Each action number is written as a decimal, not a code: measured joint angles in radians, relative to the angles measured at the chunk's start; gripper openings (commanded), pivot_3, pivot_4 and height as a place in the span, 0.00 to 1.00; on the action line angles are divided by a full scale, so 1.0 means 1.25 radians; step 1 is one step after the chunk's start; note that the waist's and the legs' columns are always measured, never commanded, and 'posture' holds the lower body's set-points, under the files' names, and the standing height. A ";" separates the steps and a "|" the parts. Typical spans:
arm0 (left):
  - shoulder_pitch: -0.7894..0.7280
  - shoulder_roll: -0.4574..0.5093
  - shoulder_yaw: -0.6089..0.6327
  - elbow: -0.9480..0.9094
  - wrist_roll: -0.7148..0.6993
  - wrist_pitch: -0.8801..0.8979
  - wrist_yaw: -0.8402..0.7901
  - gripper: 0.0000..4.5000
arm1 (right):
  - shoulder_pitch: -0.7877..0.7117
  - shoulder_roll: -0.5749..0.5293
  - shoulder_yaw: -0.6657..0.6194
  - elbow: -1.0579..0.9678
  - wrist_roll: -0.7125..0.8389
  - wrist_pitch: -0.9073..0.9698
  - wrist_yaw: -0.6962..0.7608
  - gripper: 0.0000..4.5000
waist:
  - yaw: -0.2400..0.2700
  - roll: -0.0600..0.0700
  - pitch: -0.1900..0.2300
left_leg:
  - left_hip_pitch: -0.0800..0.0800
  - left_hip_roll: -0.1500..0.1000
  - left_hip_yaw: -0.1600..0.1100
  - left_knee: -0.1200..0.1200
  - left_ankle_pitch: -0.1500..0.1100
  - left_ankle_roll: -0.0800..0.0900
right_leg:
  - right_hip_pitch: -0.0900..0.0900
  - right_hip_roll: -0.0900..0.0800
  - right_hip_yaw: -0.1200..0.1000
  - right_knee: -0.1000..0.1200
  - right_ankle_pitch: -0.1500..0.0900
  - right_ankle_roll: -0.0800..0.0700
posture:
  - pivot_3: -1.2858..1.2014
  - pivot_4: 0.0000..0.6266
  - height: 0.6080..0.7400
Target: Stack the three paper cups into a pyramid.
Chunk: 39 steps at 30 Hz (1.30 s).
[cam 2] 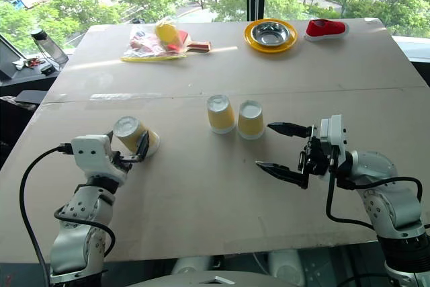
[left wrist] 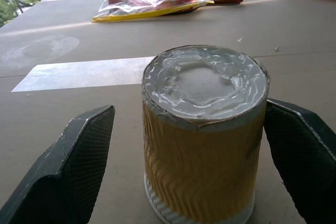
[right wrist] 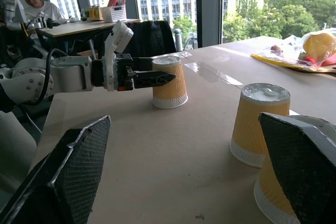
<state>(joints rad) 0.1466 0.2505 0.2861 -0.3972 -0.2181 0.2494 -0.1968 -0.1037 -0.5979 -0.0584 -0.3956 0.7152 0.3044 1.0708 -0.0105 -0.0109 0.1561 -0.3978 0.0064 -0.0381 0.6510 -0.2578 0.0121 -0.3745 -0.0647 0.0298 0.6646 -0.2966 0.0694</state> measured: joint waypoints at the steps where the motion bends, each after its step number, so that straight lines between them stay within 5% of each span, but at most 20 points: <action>1: -0.003 0.000 -0.002 0.003 0.000 -0.002 -0.001 1.00 | 0.000 0.000 0.000 0.000 0.000 0.000 0.000 0.99 | 0.000 0.000 0.000 | 0.000 0.000 0.000 0.000 0.000 0.000 | 0.000 0.000 0.000 0.000 0.000 0.000 | 0.52 0.24 1.00; 2: -0.006 0.000 -0.003 0.006 0.000 -0.006 -0.003 1.00 | 0.000 0.000 0.000 0.000 0.000 0.000 0.000 0.99 | 0.000 0.000 0.000 | 0.000 0.000 0.000 0.000 0.000 0.000 | 0.000 0.000 0.000 0.000 0.000 0.000 | 0.52 0.24 1.00; 8: -0.015 0.000 -0.003 0.015 0.000 -0.025 -0.006 0.48 | 0.004 0.000 0.000 -0.001 -0.001 -0.003 -0.006 1.00 | 0.000 0.000 0.000 | 0.000 0.000 0.000 0.000 0.000 0.000 | 0.000 0.000 0.000 0.000 0.000 0.000 | 0.52 0.24 1.00; 14: -0.092 0.044 -0.011 0.018 -0.002 -0.025 -0.030 0.48 | 0.021 0.008 -0.004 -0.007 -0.004 -0.021 -0.023 1.00 | 0.005 0.000 0.000 | 0.000 0.000 -0.001 0.000 0.000 0.000 | 0.000 0.000 -0.001 0.000 0.000 0.000 | 0.52 0.24 1.00; 21: -0.474 0.170 -0.087 0.110 -0.129 0.115 -0.225 0.48 | 0.045 0.011 -0.078 -0.015 -0.002 -0.033 -0.071 1.00 | 0.018 -0.001 0.000 | -0.001 -0.002 -0.002 0.002 0.000 0.000 | 0.001 0.000 -0.003 0.001 0.000 0.000 | 0.52 0.24 1.00; 27: -0.748 0.203 -0.219 0.270 -0.187 0.178 -0.478 0.48 | 0.088 0.014 -0.121 -0.013 -0.018 -0.058 -0.097 1.00 | 0.009 -0.002 0.001 | -0.001 -0.002 -0.001 0.001 0.002 -0.004 | 0.000 0.001 -0.002 0.000 0.000 0.001 | 0.52 0.24 1.00; 32: -0.798 0.208 -0.332 0.369 -0.155 0.143 -0.637 0.48 | 0.113 0.022 -0.127 -0.017 -0.026 -0.072 -0.120 1.00 | -0.008 -0.001 0.001 | -0.001 -0.001 0.000 0.000 0.002 -0.004 | 0.000 0.002 -0.002 0.000 0.000 0.001 | 0.52 0.24 1.00; 39: -0.807 0.201 -0.357 0.408 -0.124 0.121 -0.682 0.48 | 0.127 0.028 -0.127 -0.081 -0.028 -0.072 -0.171 1.00 | -0.003 -0.001 0.001 | -0.001 -0.001 -0.001 0.001 0.002 -0.003 | -0.001 0.002 -0.002 0.001 0.000 0.001 | 0.52 0.24 1.00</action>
<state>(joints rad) -0.8619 0.5019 -0.1607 0.1134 -0.3731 0.4006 -1.0500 0.0553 -0.5632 -0.2168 -0.4969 0.6797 0.2149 0.8570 -0.0140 -0.0124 0.1578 -0.3996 0.0050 -0.0398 0.6522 -0.2552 0.0080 -0.3752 -0.0625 0.0277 0.6658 -0.2969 0.0702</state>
